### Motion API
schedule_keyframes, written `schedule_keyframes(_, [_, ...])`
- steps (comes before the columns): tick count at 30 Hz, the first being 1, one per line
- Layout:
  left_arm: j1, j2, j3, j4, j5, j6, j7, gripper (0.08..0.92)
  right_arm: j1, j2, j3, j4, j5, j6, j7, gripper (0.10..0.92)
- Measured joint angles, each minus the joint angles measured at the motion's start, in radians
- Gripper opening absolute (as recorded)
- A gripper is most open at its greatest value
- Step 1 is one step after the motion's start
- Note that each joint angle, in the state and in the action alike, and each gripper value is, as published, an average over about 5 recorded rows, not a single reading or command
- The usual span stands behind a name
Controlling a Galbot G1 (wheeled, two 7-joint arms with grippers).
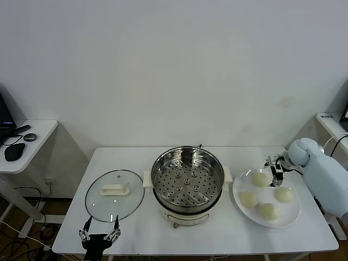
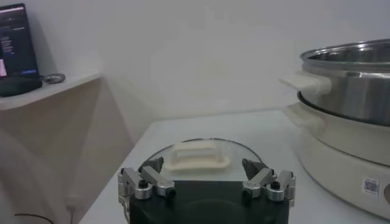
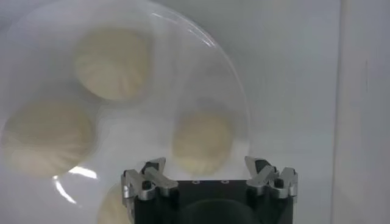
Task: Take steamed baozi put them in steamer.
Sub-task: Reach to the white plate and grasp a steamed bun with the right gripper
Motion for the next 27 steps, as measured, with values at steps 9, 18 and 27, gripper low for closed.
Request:
schedule_keyframes(9, [0.002,-0.003,0.001,0.0,-0.001,0.0,0.0,0.823,-0.003,0.044,0.008,-0.06,-0.031,0.011,0.007,0.823])
schedule_keyframes(18, [0.0,-0.002,0.001,0.003,-0.001,0.0,0.0,0.823,0.0,0.06,0.012,-0.088,-0.039,0.012,0.014,0.789])
schedule_keyframes(27, [-0.004,-0.001,0.003,0.009,-0.002,0.0,-0.002,0.823,0.002,0.06,0.016,-0.095,-0.023,0.014,0.014,0.609])
